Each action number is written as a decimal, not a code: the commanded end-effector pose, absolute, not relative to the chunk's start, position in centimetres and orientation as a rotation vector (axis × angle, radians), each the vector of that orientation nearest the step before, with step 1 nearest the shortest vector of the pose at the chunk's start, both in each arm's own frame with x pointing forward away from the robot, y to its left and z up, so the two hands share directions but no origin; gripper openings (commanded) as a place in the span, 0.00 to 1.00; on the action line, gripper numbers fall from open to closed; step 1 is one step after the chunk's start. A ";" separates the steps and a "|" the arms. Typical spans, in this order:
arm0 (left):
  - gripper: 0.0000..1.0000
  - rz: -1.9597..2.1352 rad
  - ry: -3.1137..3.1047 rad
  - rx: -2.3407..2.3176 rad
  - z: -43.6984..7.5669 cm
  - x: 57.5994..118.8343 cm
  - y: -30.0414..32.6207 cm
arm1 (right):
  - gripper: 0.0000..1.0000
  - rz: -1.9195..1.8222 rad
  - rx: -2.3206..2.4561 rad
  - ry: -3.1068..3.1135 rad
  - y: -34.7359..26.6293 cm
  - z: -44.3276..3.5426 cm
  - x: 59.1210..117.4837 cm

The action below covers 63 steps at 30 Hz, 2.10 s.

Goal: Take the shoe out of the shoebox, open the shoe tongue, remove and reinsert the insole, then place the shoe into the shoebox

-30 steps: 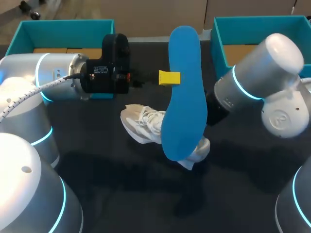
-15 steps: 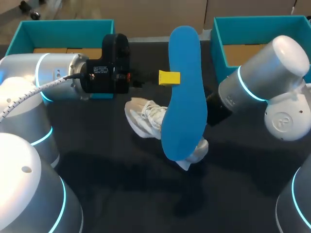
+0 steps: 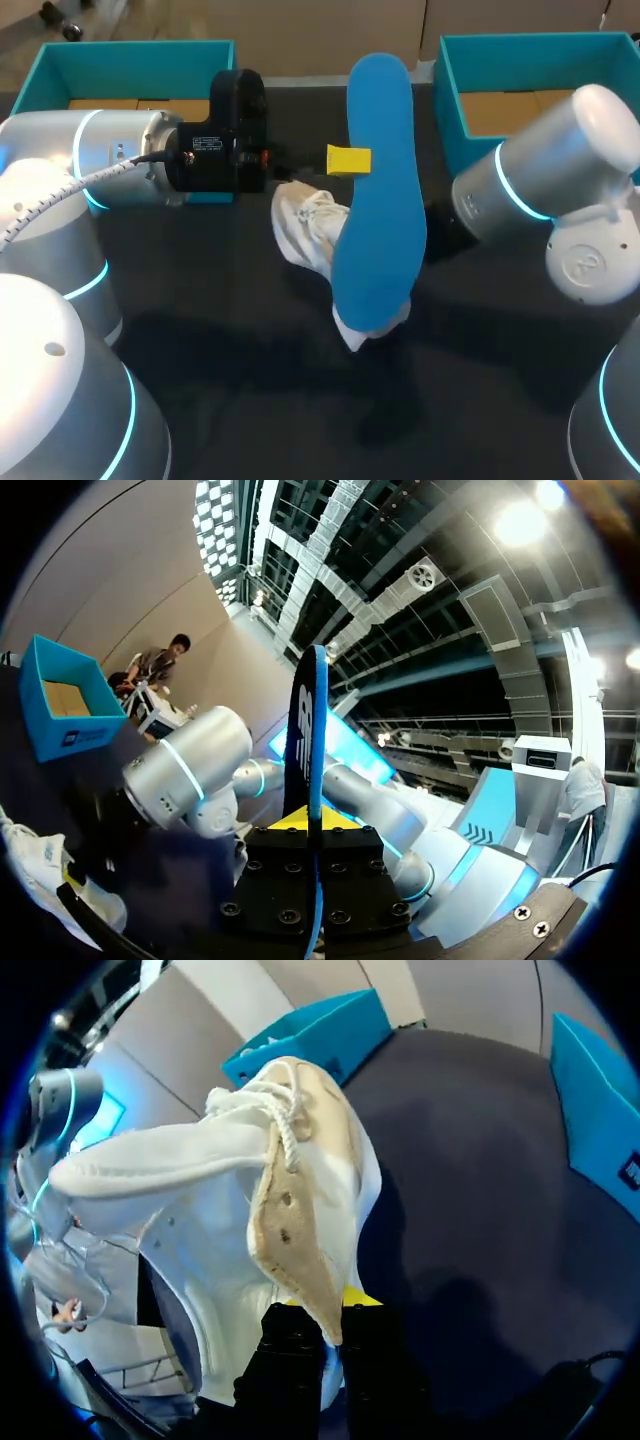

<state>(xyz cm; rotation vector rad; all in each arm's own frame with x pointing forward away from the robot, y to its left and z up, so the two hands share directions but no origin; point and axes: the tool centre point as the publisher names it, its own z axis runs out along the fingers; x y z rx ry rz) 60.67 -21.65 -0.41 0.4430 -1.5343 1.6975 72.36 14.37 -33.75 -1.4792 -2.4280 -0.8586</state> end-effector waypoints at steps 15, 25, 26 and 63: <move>0.00 1.699 -1.532 0.441 -0.5 60.7 -21.8 | 0.00 -0.877 -1.764 -2.279 14.7 -34.0 70.0; 0.00 1.699 -1.532 0.441 -0.5 60.7 -21.8 | 0.00 -0.877 -1.764 -2.279 14.7 -34.0 70.0; 0.00 1.699 -1.532 0.441 -0.5 60.7 -21.8 | 0.00 -0.877 -1.764 -2.279 14.7 -34.0 70.0; 0.00 1.699 -1.532 0.441 -0.5 60.7 -21.8 | 0.00 -0.582 -2.049 -2.071 14.2 -40.2 67.9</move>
